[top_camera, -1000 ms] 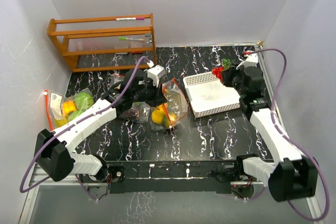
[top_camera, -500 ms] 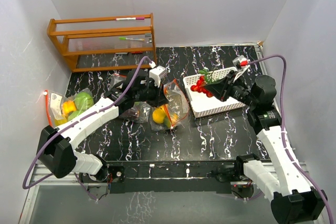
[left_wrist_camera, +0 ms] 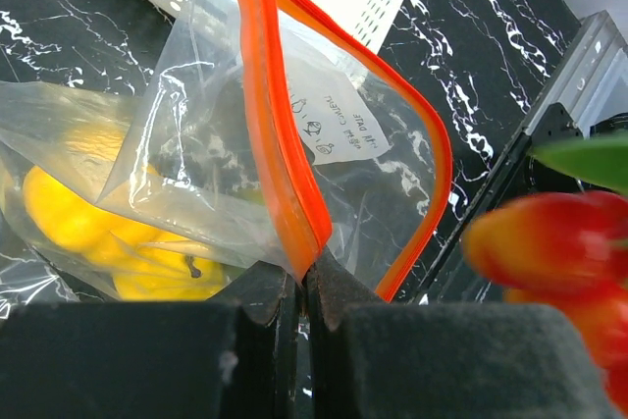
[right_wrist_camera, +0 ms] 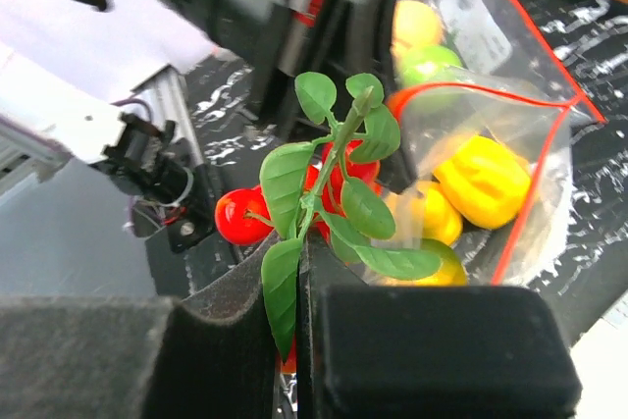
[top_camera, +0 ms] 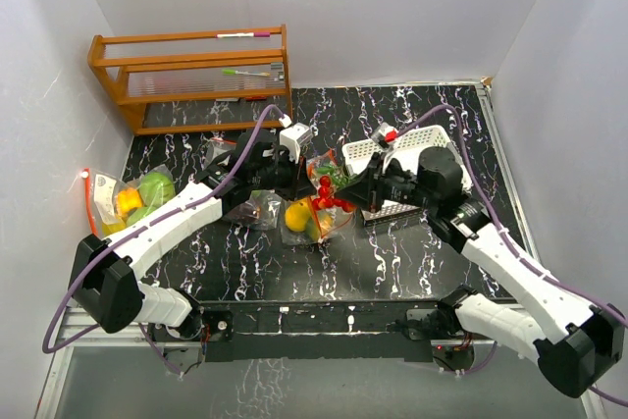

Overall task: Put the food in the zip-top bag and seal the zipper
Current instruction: Place the fake fruit in the zipper food storage bag.

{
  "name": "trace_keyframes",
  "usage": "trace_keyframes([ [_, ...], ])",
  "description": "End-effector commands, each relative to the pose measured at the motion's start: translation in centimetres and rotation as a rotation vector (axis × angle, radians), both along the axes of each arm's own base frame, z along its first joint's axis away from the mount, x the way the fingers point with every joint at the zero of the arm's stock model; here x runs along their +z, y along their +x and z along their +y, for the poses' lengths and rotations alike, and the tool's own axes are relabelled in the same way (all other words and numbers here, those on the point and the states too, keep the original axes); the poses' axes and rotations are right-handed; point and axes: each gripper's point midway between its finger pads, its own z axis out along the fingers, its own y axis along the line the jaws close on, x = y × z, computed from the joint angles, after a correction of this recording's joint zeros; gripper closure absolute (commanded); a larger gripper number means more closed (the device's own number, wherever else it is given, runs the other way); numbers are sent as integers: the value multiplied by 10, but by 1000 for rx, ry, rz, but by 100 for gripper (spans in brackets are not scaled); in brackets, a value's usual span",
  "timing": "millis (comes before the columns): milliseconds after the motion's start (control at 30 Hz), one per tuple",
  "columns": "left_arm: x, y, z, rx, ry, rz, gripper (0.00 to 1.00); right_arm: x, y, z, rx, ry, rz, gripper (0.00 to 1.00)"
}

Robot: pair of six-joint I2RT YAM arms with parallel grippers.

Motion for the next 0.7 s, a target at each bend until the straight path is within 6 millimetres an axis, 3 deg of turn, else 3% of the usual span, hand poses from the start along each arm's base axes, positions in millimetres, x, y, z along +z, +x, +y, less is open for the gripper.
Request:
trace_keyframes([
  [0,24,0,-6,-21,-59,-19,100,-6,41,-6,-219,-32,-45,92],
  [167,35,-3,-4,-21,-77,-31,100,-36,60,-12,-300,-104,-2,92],
  [333,34,-5,-5,-23,-84,-27,100,-59,58,9,-221,-141,57,92],
  [667,39,-2,-9,-31,-98,-28,100,-80,48,28,-188,-253,70,88],
])
